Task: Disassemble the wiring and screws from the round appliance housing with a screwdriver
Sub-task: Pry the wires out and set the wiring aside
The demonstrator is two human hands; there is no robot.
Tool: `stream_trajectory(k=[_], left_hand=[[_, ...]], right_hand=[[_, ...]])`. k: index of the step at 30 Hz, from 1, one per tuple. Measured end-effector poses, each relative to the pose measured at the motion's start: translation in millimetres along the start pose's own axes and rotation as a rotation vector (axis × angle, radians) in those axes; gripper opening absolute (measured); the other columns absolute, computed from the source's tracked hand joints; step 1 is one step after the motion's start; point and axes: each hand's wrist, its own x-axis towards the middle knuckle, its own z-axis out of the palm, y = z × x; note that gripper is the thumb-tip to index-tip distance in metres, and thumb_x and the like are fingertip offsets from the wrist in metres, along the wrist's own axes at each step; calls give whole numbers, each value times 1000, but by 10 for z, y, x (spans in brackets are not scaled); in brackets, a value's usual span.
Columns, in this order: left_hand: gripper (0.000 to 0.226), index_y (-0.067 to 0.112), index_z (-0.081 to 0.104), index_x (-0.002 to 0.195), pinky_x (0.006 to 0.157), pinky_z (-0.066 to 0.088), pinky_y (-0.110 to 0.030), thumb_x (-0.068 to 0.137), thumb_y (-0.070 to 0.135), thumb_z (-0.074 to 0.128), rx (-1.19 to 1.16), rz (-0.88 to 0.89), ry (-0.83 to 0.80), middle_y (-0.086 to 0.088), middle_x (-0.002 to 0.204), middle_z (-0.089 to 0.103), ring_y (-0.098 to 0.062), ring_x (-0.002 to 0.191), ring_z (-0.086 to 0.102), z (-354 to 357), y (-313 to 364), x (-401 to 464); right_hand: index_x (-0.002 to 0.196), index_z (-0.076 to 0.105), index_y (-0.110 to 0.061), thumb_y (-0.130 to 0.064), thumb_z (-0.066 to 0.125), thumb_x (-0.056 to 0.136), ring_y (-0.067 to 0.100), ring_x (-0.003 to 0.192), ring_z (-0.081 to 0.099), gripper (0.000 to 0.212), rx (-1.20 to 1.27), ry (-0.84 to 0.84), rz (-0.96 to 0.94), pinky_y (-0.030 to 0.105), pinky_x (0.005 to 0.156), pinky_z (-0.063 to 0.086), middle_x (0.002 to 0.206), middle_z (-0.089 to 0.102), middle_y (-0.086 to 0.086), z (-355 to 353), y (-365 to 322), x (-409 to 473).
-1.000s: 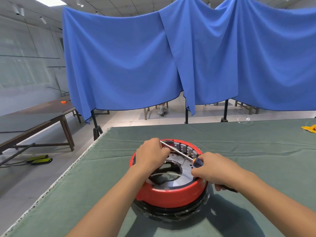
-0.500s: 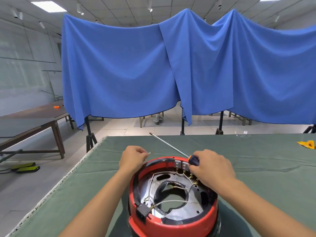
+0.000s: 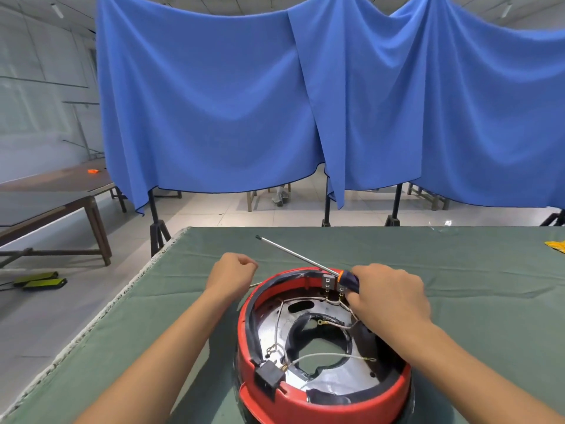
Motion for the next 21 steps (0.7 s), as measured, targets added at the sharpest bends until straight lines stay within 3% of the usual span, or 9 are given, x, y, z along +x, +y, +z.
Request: stream_trajectory(k=[3, 6, 8, 11, 14, 17, 21], left_hand=[[20, 15, 68, 84, 76, 57, -36, 82, 26, 52, 149, -38, -85, -4, 81, 70, -28, 85, 67, -222, 106, -378], [29, 12, 64, 82, 60, 58, -30, 75, 37, 50, 305, -77, -222, -4, 67, 70, -24, 61, 70, -382, 231, -815], [21, 15, 59, 79, 64, 58, -31, 75, 34, 50, 398, -64, -261, -2, 68, 70, -22, 59, 70, -403, 280, -1013], [3, 16, 52, 75, 73, 57, -36, 76, 18, 50, 489, -14, -214, -3, 76, 68, -27, 72, 68, -347, 275, -1101], [15, 15, 58, 85, 74, 55, -36, 76, 13, 47, 466, 14, -151, -5, 82, 67, -31, 78, 66, -254, 225, -1010], [18, 25, 68, 96, 73, 53, -34, 83, 25, 56, 267, 27, -103, 1, 88, 70, -28, 83, 66, -177, 194, -837], [26, 22, 69, 75, 78, 55, -39, 84, 46, 62, -14, -84, 40, -5, 79, 70, -30, 80, 66, -149, 188, -709]], right_hand=[[99, 59, -28, -40, 47, 89, 24, 96, 64, 21, -1, 37, -18, 29, 62, 31, 103, 65, -5, -1, -2, -19], [92, 59, -28, -50, 46, 91, 23, 92, 65, 26, 14, 55, -49, 28, 61, 31, 97, 65, -5, -6, -14, -32], [79, 55, -27, -67, 45, 87, 23, 86, 65, 42, 66, 38, -43, 27, 57, 30, 84, 62, -6, -40, 1, -33], [67, 53, -23, -89, 36, 71, 22, 73, 61, 68, 120, 4, -28, 26, 49, 25, 66, 52, -8, -120, 65, -74], [65, 55, -23, -97, 15, 57, 19, 61, 53, 84, 169, 7, -66, 24, 45, 23, 57, 53, -10, -184, 142, -190], [63, 54, -25, -97, 4, 51, 17, 59, 53, 90, 191, 6, -120, 24, 45, 26, 55, 54, -9, -237, 225, -303], [69, 61, -20, -95, 6, 58, 11, 58, 57, 94, 209, -42, -109, 24, 48, 35, 60, 62, -8, -321, 317, -348]])
